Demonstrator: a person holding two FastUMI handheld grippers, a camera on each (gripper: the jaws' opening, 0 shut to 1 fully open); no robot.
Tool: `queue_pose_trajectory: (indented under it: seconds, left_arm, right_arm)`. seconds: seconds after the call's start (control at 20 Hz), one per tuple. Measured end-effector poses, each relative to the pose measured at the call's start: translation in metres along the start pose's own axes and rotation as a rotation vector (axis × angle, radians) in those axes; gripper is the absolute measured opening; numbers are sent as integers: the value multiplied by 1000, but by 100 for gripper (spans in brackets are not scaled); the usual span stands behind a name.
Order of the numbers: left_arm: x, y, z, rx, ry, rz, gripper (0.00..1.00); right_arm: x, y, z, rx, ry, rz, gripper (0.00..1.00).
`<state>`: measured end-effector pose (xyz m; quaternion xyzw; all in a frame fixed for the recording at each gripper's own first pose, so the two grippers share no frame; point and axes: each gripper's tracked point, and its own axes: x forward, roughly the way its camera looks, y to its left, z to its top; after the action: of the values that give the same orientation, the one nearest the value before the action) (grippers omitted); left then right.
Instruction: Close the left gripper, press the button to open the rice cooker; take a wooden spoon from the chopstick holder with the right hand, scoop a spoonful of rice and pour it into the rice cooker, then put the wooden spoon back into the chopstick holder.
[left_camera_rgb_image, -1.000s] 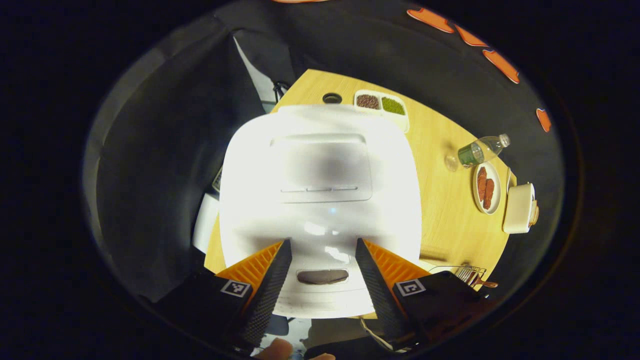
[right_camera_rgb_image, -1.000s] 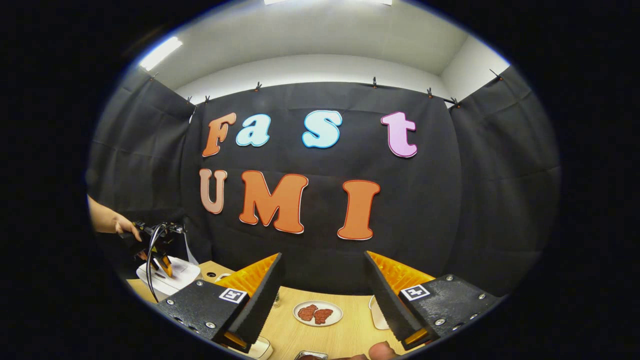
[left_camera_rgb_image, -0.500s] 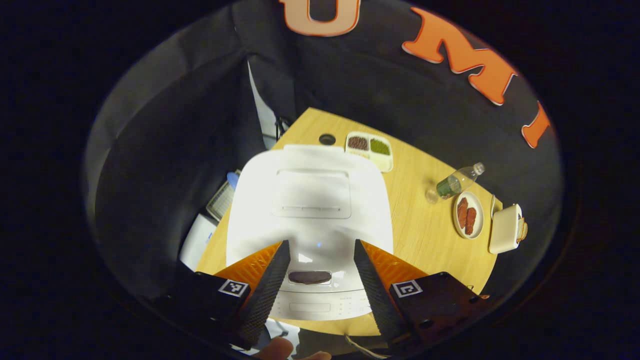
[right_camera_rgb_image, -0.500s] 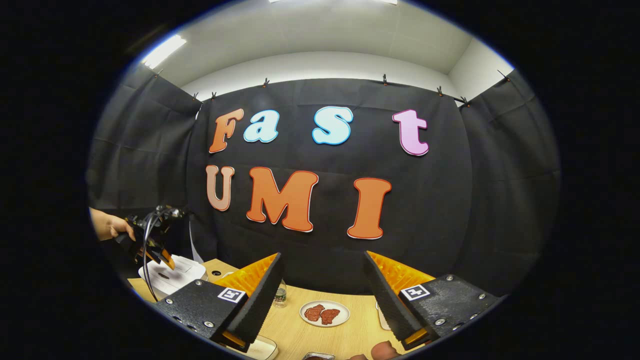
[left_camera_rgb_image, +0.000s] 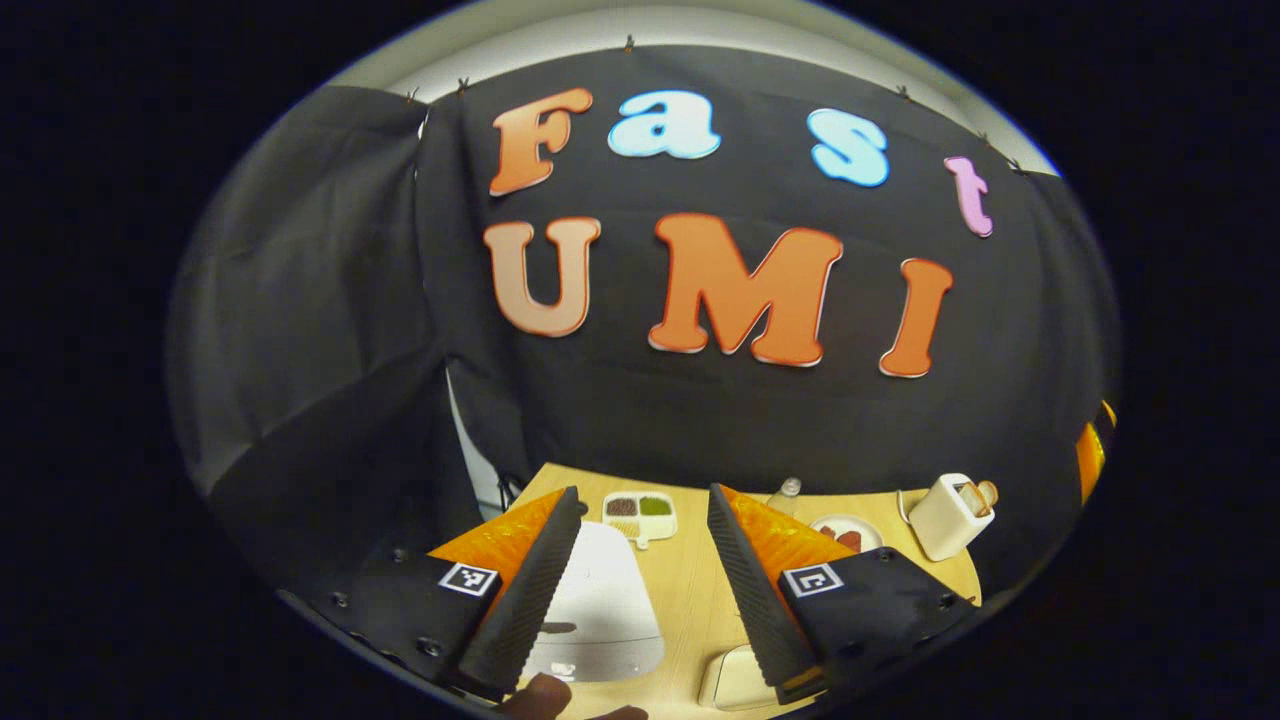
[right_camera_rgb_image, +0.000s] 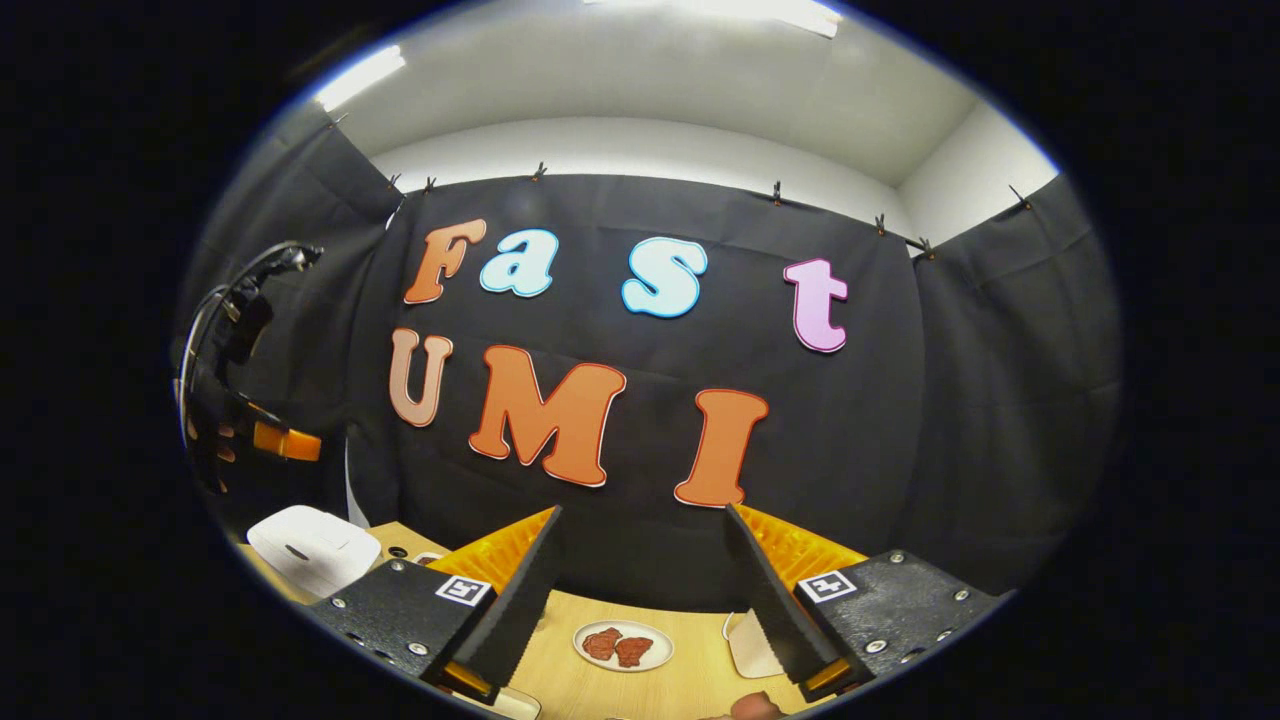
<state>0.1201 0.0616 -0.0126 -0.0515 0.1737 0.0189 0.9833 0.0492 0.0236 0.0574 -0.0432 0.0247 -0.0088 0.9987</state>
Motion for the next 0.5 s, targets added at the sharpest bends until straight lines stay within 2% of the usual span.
queue_pose_trajectory:
  seconds: [0.3,0.5]
  left_arm:
    - [-41,-46,31,96,-276,-17,88]
    - [-54,-77,25,118,-347,-57,88]
  right_arm:
    - [-4,-7,-24,68,77,-49,95]
    - [-11,-12,-32,57,89,-91,95]
